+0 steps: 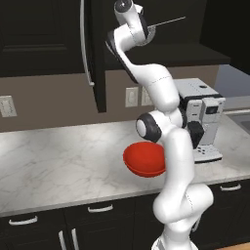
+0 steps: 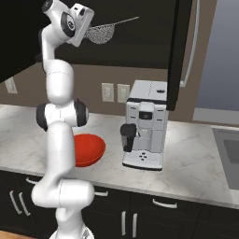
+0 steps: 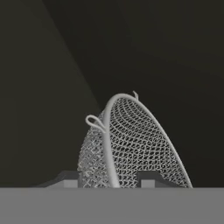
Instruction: Open the cabinet and setup a tea strainer by placing it in the bowl upright.
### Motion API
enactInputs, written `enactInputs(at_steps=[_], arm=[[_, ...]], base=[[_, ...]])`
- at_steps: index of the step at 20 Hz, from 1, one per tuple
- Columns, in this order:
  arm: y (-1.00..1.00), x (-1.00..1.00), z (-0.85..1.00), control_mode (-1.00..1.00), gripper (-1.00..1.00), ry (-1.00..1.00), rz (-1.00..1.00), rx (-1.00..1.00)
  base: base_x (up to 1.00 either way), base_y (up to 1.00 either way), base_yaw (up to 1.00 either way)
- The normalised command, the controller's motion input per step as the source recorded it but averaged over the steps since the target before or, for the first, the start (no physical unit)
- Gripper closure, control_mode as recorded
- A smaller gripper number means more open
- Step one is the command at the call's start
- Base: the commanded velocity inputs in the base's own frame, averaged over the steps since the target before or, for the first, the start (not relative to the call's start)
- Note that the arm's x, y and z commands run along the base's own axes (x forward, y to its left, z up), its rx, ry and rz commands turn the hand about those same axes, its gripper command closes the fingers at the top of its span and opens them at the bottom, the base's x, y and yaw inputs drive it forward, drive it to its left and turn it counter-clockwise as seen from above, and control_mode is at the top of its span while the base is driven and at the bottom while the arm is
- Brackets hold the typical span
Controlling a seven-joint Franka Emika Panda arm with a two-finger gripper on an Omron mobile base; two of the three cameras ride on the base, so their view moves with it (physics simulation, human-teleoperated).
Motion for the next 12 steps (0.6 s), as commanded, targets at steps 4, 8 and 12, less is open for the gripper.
enactInputs(at_steps=[4,8,12], arm=[[0.03,-0.03,-0.02,-1.00,1.00,-0.04,0.00,0.00],[0.00,-0.27,-0.11,-1.00,1.00,-0.17,-0.02,0.00],[0.00,-0.38,-0.17,-1.00,1.00,-0.10,-0.04,0.03]], base=[[0.00,0.00,0.00],[0.00,0.00,0.00],[0.00,0.00,0.00]])
